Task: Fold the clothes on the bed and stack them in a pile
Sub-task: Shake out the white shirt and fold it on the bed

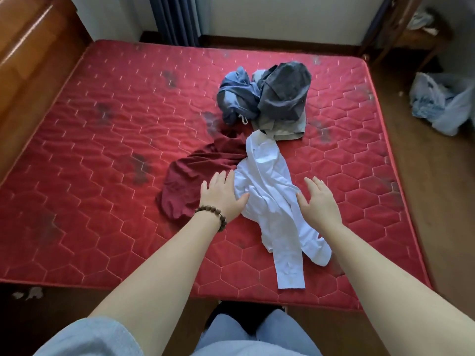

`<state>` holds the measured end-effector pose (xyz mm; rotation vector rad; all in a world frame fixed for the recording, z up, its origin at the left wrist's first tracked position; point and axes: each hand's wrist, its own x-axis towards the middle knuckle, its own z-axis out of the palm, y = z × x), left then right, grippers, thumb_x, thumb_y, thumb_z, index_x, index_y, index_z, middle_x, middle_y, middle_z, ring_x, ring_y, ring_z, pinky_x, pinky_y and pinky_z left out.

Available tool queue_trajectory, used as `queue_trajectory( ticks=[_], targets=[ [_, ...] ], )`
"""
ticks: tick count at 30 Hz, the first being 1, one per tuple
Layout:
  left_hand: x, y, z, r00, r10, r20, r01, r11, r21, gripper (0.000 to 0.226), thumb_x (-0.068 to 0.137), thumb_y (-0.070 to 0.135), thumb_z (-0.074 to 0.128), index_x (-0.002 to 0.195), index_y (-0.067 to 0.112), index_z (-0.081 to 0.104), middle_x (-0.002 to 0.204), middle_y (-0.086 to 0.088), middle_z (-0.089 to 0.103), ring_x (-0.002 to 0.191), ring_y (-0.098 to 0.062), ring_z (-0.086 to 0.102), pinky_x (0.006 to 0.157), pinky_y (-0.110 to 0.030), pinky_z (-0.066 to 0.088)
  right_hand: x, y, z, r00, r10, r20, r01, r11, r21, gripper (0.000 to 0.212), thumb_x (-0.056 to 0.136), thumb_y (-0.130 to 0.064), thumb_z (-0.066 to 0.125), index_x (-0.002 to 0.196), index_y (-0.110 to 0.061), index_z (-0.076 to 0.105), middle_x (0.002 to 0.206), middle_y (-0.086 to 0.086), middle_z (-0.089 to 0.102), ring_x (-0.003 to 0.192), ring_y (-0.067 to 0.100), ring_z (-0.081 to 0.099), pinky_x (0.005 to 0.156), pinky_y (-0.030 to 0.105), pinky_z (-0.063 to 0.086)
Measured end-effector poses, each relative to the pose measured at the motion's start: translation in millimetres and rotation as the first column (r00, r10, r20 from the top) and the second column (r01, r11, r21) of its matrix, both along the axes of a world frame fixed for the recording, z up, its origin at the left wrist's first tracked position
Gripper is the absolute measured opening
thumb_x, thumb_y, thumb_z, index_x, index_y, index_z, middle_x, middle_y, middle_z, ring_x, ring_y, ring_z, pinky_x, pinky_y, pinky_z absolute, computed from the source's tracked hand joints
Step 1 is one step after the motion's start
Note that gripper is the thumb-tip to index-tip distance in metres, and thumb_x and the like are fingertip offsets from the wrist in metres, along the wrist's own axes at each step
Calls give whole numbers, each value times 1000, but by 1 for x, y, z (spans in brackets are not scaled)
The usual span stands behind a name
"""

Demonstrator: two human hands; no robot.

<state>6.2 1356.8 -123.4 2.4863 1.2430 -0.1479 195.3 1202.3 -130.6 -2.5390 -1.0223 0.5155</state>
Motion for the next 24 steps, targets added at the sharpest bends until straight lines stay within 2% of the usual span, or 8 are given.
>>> queue_trajectory(
  ticks=[12,20,24],
  targets=[
    [50,67,-41,999,31,-26,-31,1000,2,78,89,61,38,151,16,19,157,-4,23,146,-21,15,117,-48,14,42,62,-35,998,-15,-58,12,998,-59,55,98,-32,47,147,-11,34,156,11,26,146,24,17,118,38,17],
    [146,140,-166,993,59,-102,-58,998,6,81,86,65,40,146,13,27,143,-3,42,132,-23,37,107,-43,31,115,154,-167,983,-54,-176,24,985,-168,65,96,-41,48,149,-9,28,158,11,20,148,23,9,119,37,12],
    [194,171,-243,992,92,-85,-92,996,6,87,84,70,39,146,10,27,139,-6,45,127,-25,43,103,-41,36,148,207,-237,968,-113,-223,91,990,-106,77,91,-50,53,151,-13,20,159,10,16,148,21,8,118,40,16]
  ],
)
